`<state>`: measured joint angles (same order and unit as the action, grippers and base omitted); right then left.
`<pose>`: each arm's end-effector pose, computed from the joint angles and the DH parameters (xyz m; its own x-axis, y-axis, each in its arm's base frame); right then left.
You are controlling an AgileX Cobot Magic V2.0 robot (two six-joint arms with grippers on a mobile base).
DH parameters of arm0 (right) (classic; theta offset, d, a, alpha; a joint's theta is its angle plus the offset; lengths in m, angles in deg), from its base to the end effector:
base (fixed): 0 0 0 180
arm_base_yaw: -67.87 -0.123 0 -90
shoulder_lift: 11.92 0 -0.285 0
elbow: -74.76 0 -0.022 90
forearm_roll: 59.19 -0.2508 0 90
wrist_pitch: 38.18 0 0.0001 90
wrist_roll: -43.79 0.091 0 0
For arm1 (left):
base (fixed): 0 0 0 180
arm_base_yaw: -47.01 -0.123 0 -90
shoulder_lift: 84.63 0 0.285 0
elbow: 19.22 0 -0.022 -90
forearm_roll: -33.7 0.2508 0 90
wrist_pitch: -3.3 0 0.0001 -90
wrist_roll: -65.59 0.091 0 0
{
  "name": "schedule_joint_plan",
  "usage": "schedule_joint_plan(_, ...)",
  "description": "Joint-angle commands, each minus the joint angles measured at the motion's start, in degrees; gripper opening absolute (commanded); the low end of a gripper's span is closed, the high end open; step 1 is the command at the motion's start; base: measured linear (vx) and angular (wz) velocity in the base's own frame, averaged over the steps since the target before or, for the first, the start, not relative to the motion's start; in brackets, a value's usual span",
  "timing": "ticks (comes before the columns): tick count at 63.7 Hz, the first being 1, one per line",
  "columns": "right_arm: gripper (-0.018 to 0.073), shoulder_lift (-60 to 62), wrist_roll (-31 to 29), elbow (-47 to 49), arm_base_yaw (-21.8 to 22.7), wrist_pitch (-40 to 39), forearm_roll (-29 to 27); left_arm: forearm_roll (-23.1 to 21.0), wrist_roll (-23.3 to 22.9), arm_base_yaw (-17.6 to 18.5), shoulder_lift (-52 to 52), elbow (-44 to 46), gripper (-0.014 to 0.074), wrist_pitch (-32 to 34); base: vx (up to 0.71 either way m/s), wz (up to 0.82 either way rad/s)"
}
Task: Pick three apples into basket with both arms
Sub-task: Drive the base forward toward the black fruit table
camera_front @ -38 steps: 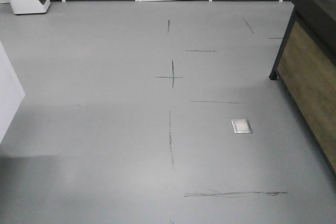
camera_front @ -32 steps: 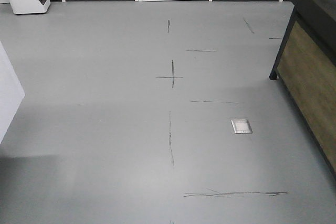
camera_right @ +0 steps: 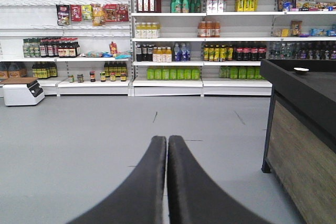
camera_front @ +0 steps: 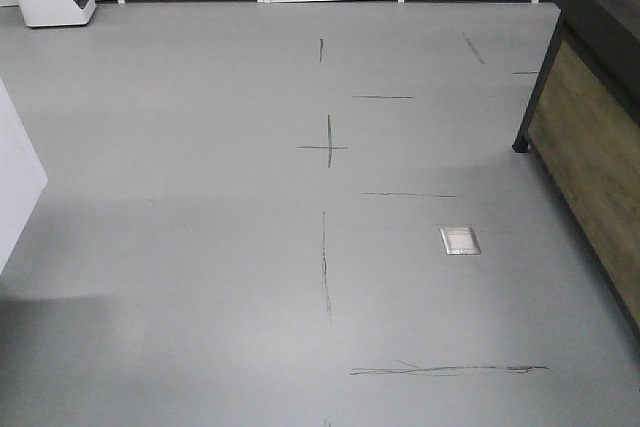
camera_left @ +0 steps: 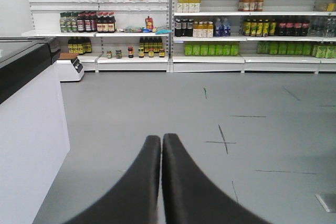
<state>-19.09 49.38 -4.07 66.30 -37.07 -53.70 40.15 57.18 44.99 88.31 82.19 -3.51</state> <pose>0.0568 0.0014 0.2025 0.0504 0.0031 -0.9987 -0.0256 0.9997 0.0019 0.0564 0.0032 0.1951 -0.0404 -0.0364 -0.9985 -0.0500 0.9982 -0.0344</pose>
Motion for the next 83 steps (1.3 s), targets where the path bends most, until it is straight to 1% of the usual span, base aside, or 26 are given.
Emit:
schedule_joint_plan(1, -0.0004, 0.6, -0.1, -0.9, 0.3, -4.0, 0.3, 0.0, -0.1, 0.1, 0.2, -1.4, -0.0007, 4.2, 0.00, 0.00)
schedule_joint_plan(47, -0.0004, 0.6, -0.1, -0.9, 0.3, -4.0, 0.3, 0.0, -0.1, 0.1, 0.2, -1.4, -0.0007, 4.2, 0.01, 0.01)
schedule_joint_plan(83, -0.0004, 0.6, -0.1, -0.9, 0.3, -4.0, 0.3, 0.0, -0.1, 0.1, 0.2, -1.4, -0.0007, 4.2, 0.13, -0.05)
